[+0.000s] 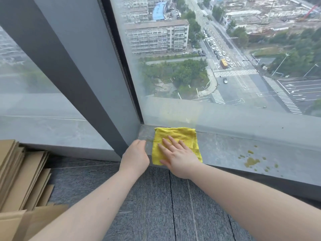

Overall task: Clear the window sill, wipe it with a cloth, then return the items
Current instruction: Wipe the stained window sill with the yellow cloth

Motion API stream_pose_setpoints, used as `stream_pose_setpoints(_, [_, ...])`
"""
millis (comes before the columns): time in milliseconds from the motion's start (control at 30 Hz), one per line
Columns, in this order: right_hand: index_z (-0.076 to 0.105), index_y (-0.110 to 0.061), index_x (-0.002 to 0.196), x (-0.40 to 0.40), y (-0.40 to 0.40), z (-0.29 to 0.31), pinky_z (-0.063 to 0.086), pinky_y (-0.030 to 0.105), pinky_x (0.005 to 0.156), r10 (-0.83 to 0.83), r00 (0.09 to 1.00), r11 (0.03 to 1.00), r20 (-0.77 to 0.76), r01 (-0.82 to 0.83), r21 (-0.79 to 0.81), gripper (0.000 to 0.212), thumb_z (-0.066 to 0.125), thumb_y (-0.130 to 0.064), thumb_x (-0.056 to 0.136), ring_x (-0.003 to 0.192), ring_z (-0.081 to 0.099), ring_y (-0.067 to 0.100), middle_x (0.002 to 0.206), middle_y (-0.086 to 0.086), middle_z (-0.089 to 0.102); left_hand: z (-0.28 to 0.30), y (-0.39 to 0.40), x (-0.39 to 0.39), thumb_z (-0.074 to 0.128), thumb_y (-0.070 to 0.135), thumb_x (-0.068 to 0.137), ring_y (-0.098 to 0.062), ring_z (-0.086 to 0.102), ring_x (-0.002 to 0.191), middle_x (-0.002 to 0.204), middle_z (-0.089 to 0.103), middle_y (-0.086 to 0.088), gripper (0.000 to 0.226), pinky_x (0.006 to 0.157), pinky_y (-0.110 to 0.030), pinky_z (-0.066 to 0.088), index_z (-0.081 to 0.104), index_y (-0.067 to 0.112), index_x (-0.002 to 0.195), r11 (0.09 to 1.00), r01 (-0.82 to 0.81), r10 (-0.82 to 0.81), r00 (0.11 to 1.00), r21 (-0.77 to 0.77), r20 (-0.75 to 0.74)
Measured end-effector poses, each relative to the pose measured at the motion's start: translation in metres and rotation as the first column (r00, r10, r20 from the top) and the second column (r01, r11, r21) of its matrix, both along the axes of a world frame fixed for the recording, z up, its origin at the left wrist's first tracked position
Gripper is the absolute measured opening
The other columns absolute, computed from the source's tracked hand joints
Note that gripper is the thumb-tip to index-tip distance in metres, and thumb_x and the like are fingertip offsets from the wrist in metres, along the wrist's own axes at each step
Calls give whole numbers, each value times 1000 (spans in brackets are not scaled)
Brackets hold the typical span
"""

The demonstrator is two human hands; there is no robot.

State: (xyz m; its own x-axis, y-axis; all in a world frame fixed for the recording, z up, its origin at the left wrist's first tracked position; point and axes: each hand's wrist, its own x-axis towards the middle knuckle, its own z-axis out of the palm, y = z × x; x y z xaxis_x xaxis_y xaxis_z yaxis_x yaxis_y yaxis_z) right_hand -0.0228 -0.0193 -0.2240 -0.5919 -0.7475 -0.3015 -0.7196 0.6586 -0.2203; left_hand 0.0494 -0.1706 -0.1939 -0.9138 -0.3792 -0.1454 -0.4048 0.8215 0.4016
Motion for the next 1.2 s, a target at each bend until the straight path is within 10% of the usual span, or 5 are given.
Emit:
stream_pose_setpoints(400, [-2,-29,153,-6,-54,-12,-7,45,120,78,996,997,-37,-78,1,63,15,-55,98,148,-10,12,161,-7,-8,-27,-10,27,39,10,94,-10,-5,148,160,-11,-1,71,116,-25,16,-3,9,152,972,202,-171,957,-116,233])
stream_pose_setpoints(667, [-11,-32,151,-13,10,-4,-8,37,121,33,999,994,-38,-29,107,83,-8,-69,76,147,-14,6,159,-13,-15,-29,-17,28,40,10,93,-12,-4,148,160,-12,-5,74,117,-25,15,-6,7,151,941,293,-245,934,-168,259])
stream_pose_setpoints(1200, [-3,-28,153,4,-41,-10,-6,45,120,-58,998,997,1,58,57,61,17,-50,100,149,-10,14,161,-7,-9,-24,-15,24,41,15,93,-13,3,148,161,-4,-5,73,117,-27,16,0,6,152,925,311,-229,914,-217,335])
